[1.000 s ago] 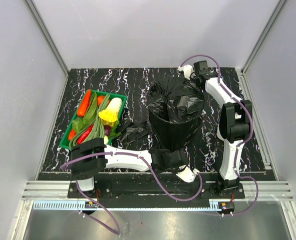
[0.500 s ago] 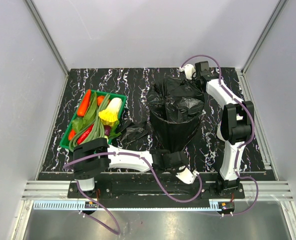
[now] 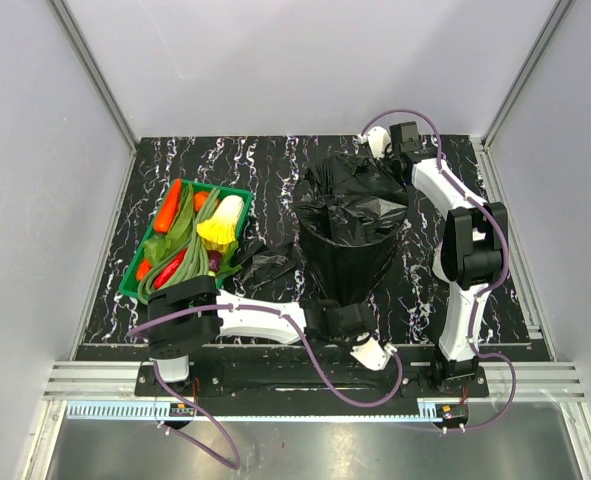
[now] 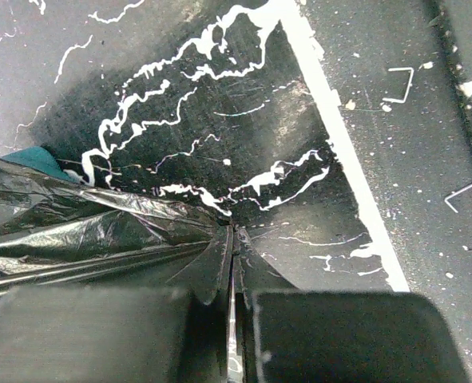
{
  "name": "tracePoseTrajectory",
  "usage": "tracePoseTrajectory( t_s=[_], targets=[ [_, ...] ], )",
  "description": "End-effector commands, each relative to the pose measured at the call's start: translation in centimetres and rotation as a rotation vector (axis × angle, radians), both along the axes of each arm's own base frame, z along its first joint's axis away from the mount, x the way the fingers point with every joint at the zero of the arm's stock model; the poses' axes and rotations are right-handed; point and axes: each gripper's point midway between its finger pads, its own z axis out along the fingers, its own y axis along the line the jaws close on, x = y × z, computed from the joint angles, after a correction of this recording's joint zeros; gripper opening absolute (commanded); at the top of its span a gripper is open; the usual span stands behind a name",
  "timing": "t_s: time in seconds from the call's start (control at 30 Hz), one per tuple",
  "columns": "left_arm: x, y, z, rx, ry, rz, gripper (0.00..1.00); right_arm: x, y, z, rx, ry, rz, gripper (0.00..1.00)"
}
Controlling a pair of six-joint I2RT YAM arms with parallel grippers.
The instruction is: Put the trash bags into the trash bin
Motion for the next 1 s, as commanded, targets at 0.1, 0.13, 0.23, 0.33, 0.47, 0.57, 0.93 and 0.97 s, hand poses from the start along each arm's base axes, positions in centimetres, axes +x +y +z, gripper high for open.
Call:
tracePoseTrajectory(
  t_s=[0.1,0.13,0.23,0.33,0.47,0.57,0.93,0.97],
  targets=[
    [-1.5,0.3,-1.6,0.042,0.072,-0.058,0.0,-1.2,-0.9,-5.0,-0.106,0.075,0.021,0.0],
    [-1.6,0.4,-1.6,0.048,0.077,-0.061,0.0,-1.1,-0.9,-5.1,-0.11,0.073,0.024,0.0],
    [-1.8,0.5,-1.8,0.055,0.083,-0.066,0.0,-1.3,-1.0,-5.4,-0.118,0.078,0.031,0.0],
    [-2.0,0.5,-1.9,0.061,0.098,-0.072,0.0,-1.3,-1.3,-5.6,-0.135,0.07,0.031,0.0],
    [-2.7,0.6,-2.3,0.077,0.137,-0.08,0.0,-1.7,-1.8,-6.3,-0.164,0.077,0.034,0.0],
    [-2.9,0.6,-2.3,0.083,0.149,-0.089,0.0,-1.9,-2.3,-6.6,-0.189,0.072,0.032,0.0],
    [-3.2,0.2,-2.1,0.073,0.183,-0.084,0.01,-1.9,-3.1,-6.8,-0.235,0.068,0.031,0.0],
    [-3.2,0.3,-2.1,0.075,0.181,-0.086,0.02,-1.9,-3.1,-6.7,-0.232,0.068,0.03,0.0]
  ],
)
